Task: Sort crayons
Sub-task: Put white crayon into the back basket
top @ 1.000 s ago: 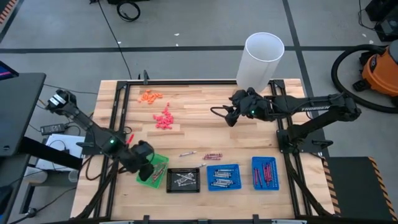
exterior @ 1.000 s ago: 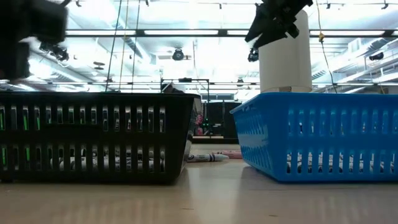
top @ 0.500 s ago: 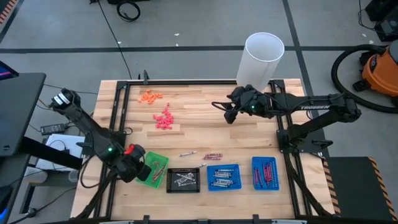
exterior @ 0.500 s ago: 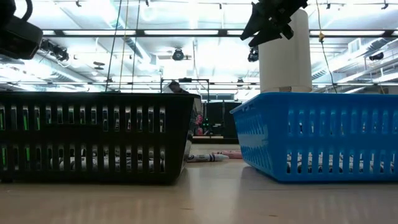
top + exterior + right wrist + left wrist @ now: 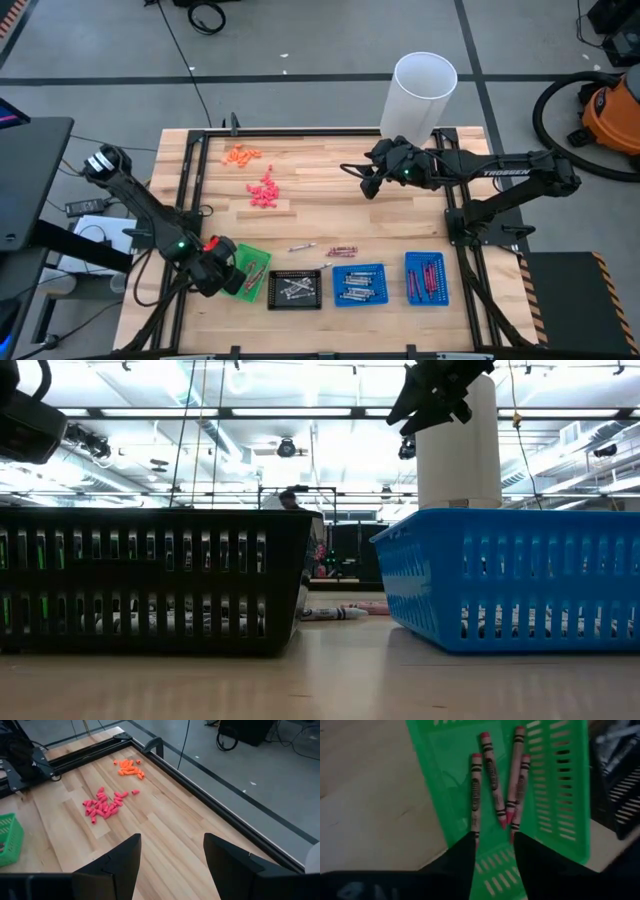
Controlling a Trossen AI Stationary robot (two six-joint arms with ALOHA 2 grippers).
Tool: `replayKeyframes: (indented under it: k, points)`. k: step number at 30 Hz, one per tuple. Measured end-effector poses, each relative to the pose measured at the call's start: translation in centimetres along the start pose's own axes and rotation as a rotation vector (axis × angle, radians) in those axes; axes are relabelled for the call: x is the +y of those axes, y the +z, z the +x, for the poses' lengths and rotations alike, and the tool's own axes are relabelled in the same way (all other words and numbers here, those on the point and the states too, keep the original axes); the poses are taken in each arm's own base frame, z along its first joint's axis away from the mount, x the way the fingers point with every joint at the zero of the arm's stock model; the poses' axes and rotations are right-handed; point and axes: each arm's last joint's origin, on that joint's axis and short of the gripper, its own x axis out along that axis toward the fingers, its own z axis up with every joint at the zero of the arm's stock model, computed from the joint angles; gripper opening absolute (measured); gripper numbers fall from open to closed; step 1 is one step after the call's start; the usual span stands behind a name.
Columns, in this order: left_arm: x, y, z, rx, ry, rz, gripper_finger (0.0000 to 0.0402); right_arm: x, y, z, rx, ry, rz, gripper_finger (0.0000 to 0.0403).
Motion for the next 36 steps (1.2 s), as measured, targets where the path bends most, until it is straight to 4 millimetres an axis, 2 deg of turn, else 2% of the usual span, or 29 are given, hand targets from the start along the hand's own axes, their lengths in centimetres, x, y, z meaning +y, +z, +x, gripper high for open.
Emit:
replayKeyframes:
  k: [3,7,22,28,36]
  points:
    - [-0.3,0.1,-0.4,-0.005,-0.055,0.048,0.0158,0.0,0.0,0.0,0.000,0.002,0.000,0.0224]
    - [-1.2,0.7,-1.3,-0.067,-0.077,0.149,0.0155,0.2,-0.1,0.1,0.016,0.037,-0.001,0.0224]
    - [-3.0,5.5,-1.0,-0.193,-0.128,0.411,0.0143,2.3,-1.7,3.0,0.178,0.220,-0.002,0.0224]
    - [-3.5,8.0,0.1,-0.238,-0.115,0.510,0.0143,2.7,-1.7,3.7,0.167,0.226,0.003,0.0224]
    - [-4.5,12.0,3.5,-0.282,-0.124,0.592,0.0143,2.9,-1.9,3.8,0.178,0.225,0.029,0.0224]
